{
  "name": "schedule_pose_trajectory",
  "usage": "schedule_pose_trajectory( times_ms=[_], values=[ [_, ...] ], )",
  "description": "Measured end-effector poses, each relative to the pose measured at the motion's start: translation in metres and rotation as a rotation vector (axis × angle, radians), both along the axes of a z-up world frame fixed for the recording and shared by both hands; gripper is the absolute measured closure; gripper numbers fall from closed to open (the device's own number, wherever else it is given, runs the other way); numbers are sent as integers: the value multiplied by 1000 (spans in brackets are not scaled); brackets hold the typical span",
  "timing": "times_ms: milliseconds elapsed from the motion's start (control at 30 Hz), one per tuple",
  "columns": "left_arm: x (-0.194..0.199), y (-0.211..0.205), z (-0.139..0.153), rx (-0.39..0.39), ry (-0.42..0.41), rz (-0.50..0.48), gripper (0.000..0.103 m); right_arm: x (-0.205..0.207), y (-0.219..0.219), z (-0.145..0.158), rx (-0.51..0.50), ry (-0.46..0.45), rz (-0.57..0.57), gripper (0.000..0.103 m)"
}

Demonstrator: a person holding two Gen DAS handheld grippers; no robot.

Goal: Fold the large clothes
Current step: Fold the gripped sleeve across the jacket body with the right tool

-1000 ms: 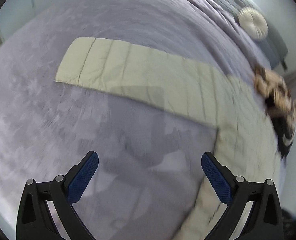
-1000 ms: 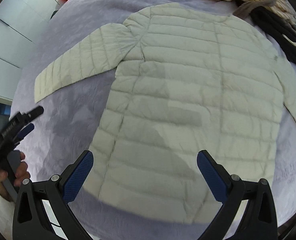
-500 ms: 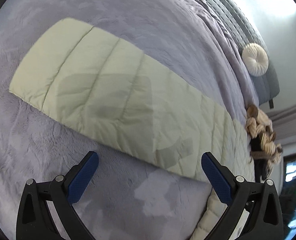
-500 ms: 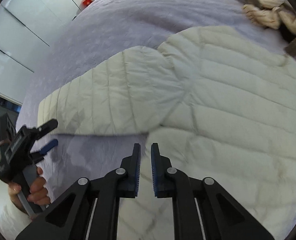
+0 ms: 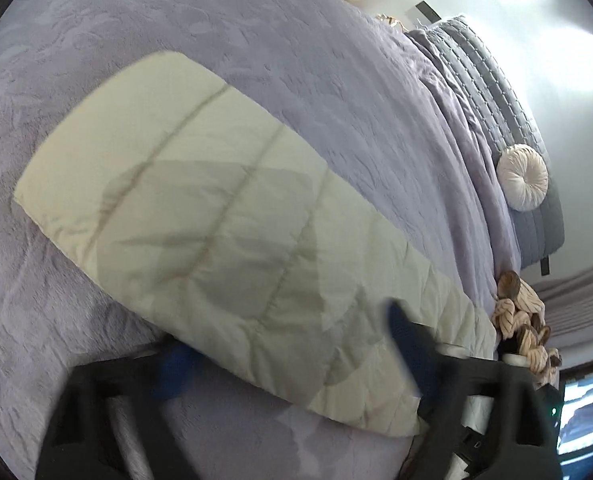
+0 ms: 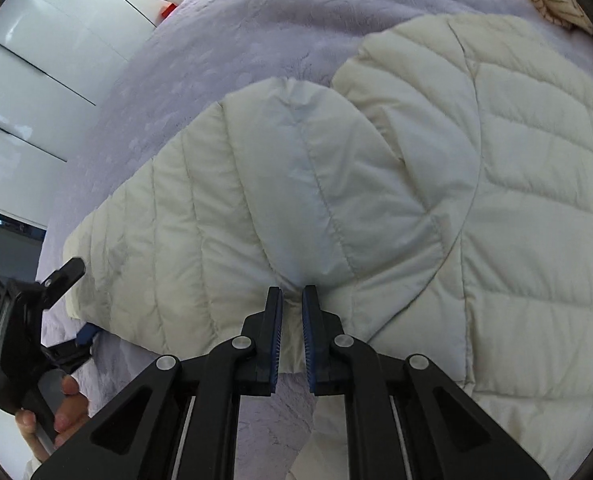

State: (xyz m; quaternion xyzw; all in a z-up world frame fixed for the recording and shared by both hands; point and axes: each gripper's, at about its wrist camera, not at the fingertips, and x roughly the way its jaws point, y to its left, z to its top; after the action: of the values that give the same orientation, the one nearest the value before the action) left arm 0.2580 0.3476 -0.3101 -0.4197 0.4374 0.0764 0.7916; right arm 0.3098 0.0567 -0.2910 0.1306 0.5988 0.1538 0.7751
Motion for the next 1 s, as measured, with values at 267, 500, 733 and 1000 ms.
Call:
schedule_pose_trajectory(
  times_ms=[267,500,733,1000],
  values=[
    [13,-3,41,36,-113,-137,94,-2,2,-9,9,7,-1,92],
    [33,-76,121,123,-294,-365,94,-14,-13,-6,80,33,-47,92],
    [41,-199,147,230,-335,-608,94,-58,-81,54,25,-46,-153,92],
    [36,-357,95,452,-168,-851,94,-114,-215,78,-30,-41,-367,92]
  ],
)
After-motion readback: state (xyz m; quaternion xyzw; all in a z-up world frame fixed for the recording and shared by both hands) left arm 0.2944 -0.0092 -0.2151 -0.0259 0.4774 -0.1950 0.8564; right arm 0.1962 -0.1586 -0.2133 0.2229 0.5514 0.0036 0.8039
